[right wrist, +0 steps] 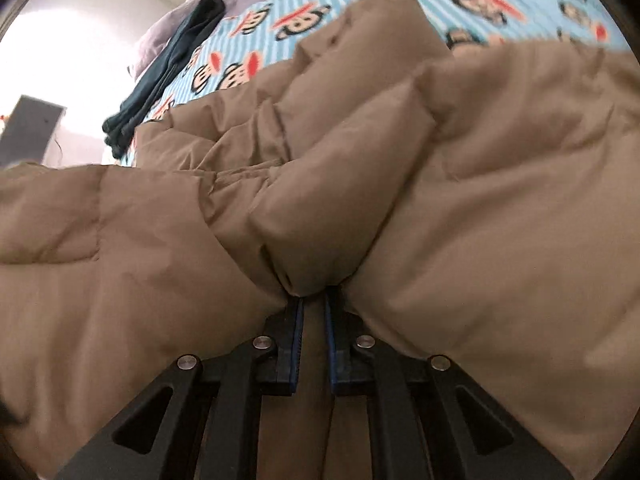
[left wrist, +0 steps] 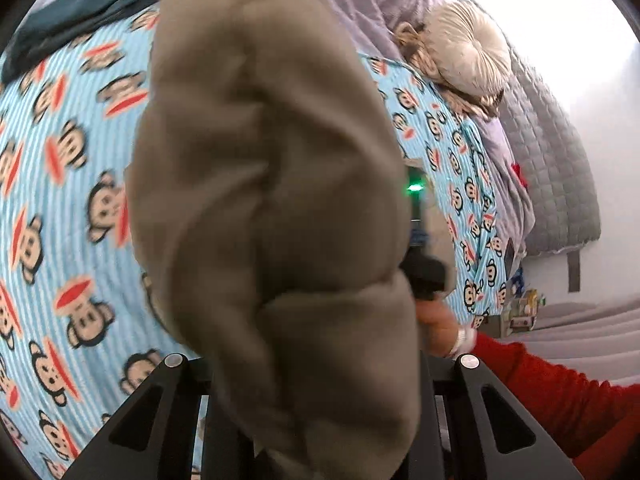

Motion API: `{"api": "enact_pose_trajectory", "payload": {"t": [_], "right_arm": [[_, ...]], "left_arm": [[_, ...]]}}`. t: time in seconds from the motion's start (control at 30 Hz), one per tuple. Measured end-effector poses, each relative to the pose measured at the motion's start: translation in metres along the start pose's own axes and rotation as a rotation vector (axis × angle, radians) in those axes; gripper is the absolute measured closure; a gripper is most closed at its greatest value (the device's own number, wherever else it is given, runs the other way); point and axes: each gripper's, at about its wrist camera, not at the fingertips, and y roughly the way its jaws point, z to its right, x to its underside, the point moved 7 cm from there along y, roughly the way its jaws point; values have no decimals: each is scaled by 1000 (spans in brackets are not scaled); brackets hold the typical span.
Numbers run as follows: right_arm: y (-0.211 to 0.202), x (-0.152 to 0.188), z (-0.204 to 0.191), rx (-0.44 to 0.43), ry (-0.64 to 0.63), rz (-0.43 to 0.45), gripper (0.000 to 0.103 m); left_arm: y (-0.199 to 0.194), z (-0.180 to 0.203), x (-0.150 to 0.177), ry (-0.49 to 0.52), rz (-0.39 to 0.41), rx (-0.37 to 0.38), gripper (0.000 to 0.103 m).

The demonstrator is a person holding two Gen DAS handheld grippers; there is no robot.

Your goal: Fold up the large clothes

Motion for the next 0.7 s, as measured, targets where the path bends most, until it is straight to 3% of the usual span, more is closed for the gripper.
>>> {"api": "enact_pose_trajectory", "payload": {"t": [0.17,0.27,0.4,0.43,0.47,0.53,0.7], "right_arm": [[9,-3,12,-83,49,-28,100],[5,-4,16,-138,84,-64,100],[-33,-4,33,-166,98,-64,95],[-44,-3,39,-163,95,-54,95],[-58,-1,47,-151,93,-40,95],[-88,6,70,-125,113,-9,95],[-142,32,126,-83,211,53,95]], "left_arm": [[33,69,-16,45,-38,-82,75],[45,86,-22,39,-45,-114,75],[62,97,-26,48,-67,-140,74],[70,101,-29,51,-75,-139,71],[81,109,-30,59,-90,-118,60],[96,121,-32,65,-107,-81,47],[152,134,-41,121,-172,-62,43]]}}
